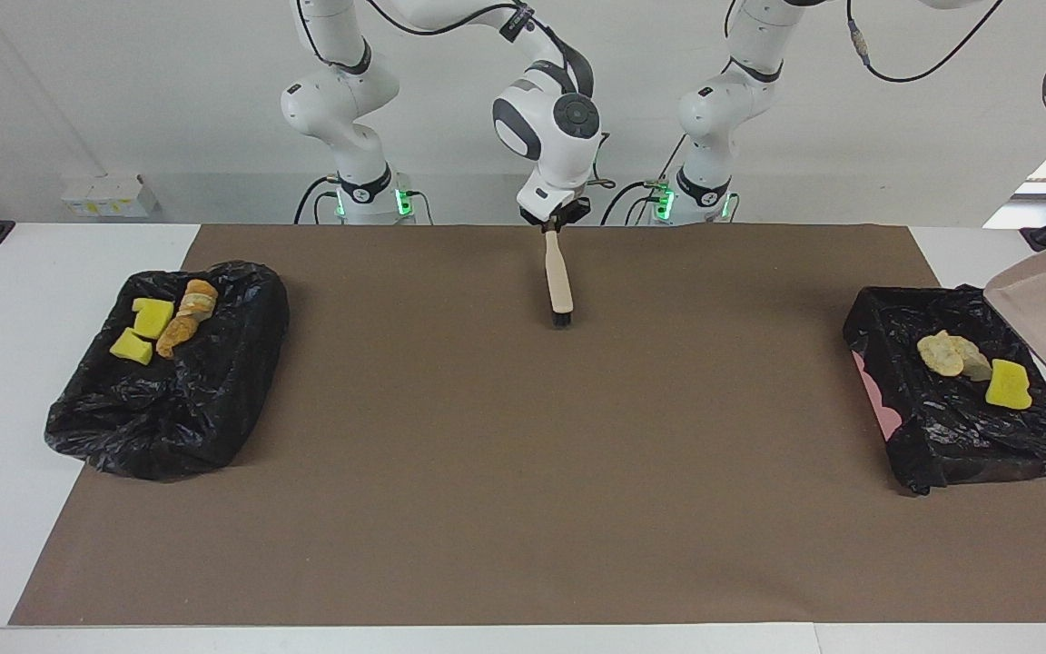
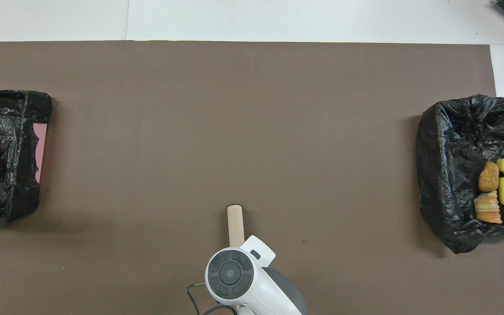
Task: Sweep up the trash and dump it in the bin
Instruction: 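Tip the dustpan over the bin with the left gripper, then bring the empty dustpan back over the table with the left gripper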
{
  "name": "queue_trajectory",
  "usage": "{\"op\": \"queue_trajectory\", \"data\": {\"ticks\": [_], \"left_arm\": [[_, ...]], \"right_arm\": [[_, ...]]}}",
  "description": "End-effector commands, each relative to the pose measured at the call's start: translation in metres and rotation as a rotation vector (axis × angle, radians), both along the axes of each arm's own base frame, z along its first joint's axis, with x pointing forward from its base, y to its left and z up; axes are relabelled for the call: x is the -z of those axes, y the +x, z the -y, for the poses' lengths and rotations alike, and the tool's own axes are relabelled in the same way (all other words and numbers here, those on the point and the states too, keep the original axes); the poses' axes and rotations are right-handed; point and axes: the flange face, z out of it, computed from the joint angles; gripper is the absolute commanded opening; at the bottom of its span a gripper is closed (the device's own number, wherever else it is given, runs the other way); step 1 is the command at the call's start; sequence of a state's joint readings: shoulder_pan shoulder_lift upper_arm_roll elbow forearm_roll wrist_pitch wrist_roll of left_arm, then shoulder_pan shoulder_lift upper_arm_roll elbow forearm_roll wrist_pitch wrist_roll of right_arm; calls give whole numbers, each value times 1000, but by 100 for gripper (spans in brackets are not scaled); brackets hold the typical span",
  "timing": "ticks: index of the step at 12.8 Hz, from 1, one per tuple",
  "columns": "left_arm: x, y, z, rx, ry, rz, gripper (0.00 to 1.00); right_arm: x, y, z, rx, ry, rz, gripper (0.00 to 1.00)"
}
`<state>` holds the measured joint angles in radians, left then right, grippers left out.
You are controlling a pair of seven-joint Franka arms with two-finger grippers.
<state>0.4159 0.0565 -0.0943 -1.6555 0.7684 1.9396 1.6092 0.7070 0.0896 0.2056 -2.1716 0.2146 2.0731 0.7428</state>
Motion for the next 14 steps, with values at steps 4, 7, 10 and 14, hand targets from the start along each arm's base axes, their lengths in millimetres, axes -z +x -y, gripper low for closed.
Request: {"op": "queue_trajectory", "data": {"ticks": [4, 7, 10, 14], "left_arm": [[30, -27, 102, -351, -348, -7, 0], [59, -41, 167, -609, -502, 88, 0], [74, -29, 248, -766, -562, 168, 0], [102, -15, 344, -990, -640, 317, 0]], "right_arm": [[-47, 37, -1, 73, 37, 18, 100], [-99, 87, 32, 61, 7, 27, 100], [-142, 141, 80, 37, 1, 87, 100], [-191, 208, 173, 87, 52, 148, 100]]}}
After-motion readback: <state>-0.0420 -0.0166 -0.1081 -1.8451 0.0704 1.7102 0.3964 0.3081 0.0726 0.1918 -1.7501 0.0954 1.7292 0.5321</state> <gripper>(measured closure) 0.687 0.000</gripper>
